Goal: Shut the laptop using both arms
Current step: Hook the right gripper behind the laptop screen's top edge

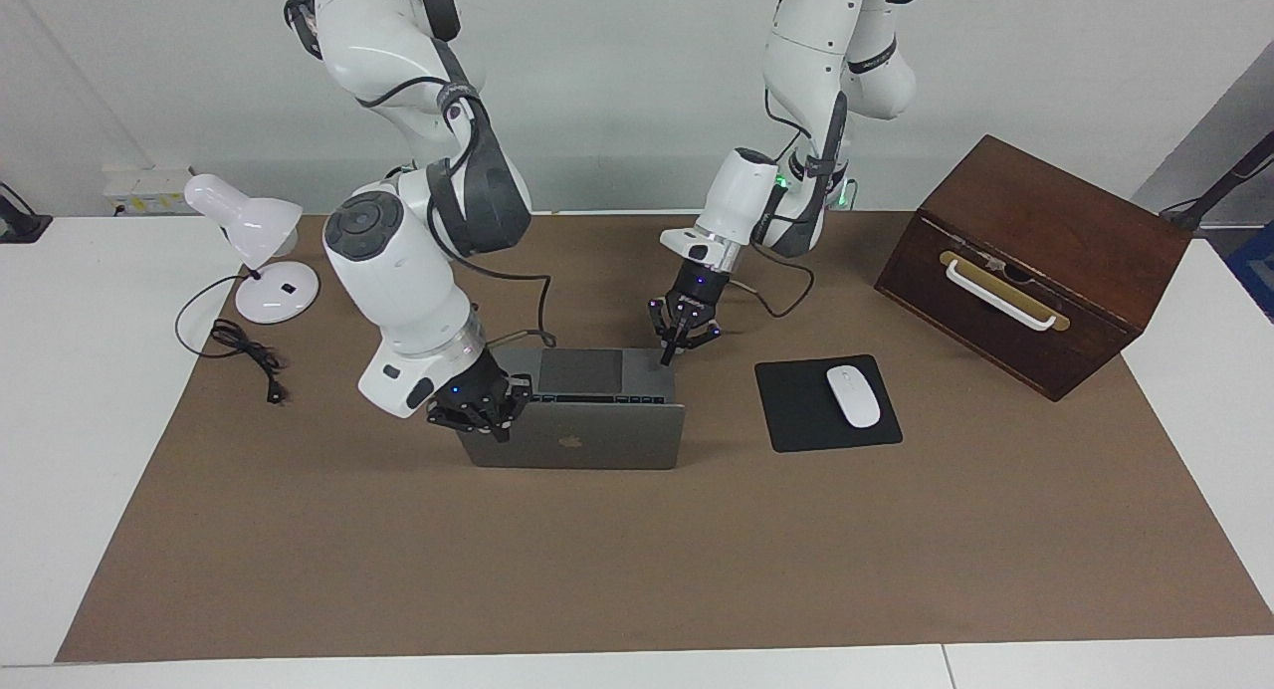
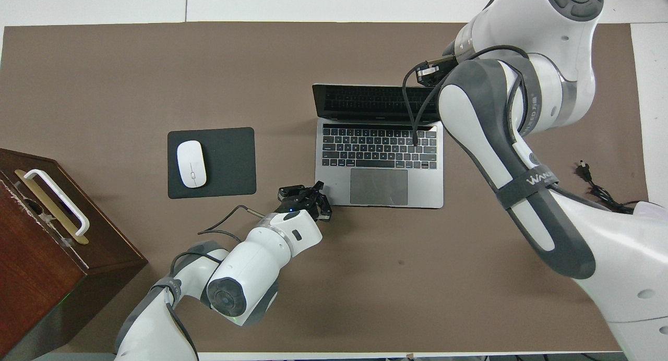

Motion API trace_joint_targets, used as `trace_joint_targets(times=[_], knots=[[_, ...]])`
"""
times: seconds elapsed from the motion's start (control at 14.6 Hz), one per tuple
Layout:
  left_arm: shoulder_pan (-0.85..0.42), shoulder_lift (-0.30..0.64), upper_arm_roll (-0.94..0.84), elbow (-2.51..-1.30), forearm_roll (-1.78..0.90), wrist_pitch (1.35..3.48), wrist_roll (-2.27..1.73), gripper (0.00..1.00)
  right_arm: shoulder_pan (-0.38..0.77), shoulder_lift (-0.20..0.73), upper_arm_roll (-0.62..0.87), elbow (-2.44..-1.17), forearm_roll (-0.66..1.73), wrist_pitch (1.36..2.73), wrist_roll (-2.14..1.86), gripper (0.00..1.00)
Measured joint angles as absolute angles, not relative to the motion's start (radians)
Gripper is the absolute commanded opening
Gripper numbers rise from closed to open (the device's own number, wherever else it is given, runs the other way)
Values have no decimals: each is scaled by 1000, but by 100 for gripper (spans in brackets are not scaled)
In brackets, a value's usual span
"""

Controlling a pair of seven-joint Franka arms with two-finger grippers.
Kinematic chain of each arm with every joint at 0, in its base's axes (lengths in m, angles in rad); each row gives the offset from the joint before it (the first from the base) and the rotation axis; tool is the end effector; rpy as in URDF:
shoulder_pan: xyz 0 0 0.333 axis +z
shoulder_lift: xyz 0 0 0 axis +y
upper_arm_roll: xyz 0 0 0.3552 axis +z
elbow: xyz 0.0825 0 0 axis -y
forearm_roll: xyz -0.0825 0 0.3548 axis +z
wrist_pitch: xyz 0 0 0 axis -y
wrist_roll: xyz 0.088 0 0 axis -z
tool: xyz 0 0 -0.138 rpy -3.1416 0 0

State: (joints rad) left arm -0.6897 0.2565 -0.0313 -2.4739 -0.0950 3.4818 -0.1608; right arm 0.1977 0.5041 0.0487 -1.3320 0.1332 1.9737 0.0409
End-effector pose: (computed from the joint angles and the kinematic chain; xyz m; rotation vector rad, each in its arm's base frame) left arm 0.4180 -0.3504 0.3224 2.5886 -0.5979 0.9398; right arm 0.6914 0.1788 0.4675 -2.9608 -0.2284 -0.1715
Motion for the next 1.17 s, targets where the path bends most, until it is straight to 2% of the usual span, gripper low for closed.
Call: trace_joint_targets(times=[1.17], knots=[[-691,291,-31,-2462,-95,3485,-81,0,198,490,49,-1372,134,1974,41,0]])
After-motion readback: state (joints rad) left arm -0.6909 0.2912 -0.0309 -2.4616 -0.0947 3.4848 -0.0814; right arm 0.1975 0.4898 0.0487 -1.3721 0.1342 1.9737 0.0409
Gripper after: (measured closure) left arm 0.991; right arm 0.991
